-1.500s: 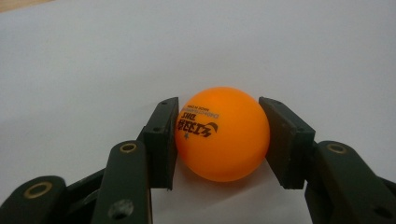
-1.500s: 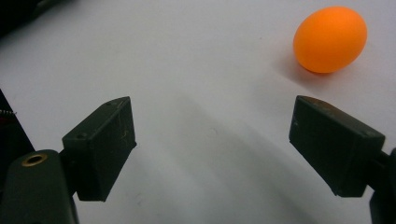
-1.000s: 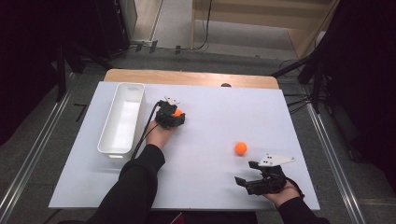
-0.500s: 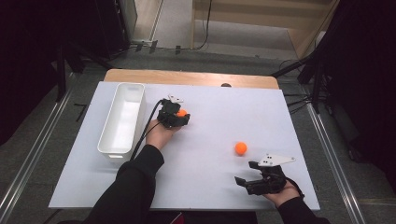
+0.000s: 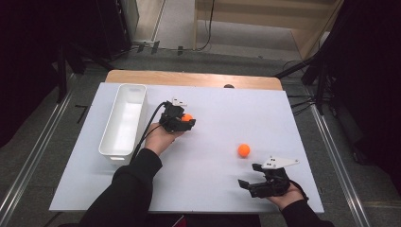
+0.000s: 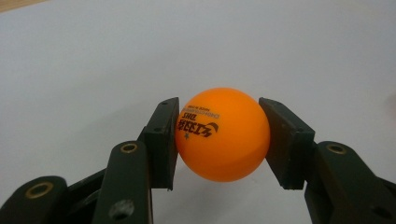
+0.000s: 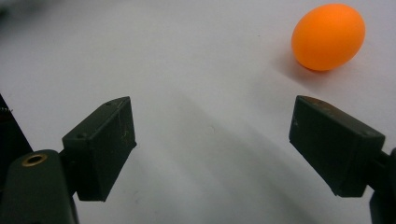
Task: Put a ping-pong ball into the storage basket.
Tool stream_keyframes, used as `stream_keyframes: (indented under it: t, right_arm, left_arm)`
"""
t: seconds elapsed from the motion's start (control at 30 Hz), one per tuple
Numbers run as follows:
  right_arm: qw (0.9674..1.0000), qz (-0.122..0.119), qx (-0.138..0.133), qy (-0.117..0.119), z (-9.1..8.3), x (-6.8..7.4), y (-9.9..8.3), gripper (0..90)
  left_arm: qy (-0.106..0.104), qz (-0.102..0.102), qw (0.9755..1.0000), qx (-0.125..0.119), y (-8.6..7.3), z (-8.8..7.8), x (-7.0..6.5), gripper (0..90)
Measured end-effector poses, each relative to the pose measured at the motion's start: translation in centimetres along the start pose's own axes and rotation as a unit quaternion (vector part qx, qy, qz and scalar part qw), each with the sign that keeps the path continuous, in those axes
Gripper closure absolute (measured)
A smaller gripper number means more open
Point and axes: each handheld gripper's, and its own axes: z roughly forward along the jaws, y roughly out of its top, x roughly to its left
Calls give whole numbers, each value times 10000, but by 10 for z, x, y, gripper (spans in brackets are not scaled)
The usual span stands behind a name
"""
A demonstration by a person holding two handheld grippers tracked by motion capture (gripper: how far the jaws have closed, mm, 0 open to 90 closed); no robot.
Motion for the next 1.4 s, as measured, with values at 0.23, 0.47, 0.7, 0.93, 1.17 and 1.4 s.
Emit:
stream_keyframes:
  t: [0.23,0.47,0.7,0.93,1.17,1.4]
  right_arm:
    - [10000,-20,-25,31,0,0,0,129]
    - [10000,37,-28,50,0,-1,0,129]
    - [10000,32,-64,41,0,-2,0,129]
    - [9999,76,-80,40,0,-2,1,129]
    - [9999,67,-90,56,0,-2,1,130]
    - [9999,33,-98,49,0,-2,1,129]
  left_arm:
    - [-178,10,9998,-34,-3,-7,-2,506]
    - [-351,117,9993,-42,-7,-18,-3,506]
    - [-406,241,9989,-62,-10,-25,-4,506]
    - [-509,225,9984,-67,-12,-32,-4,505]
    - [-598,253,9979,-44,-12,-39,-5,505]
    - [-727,296,9969,-14,-13,-48,-5,505]
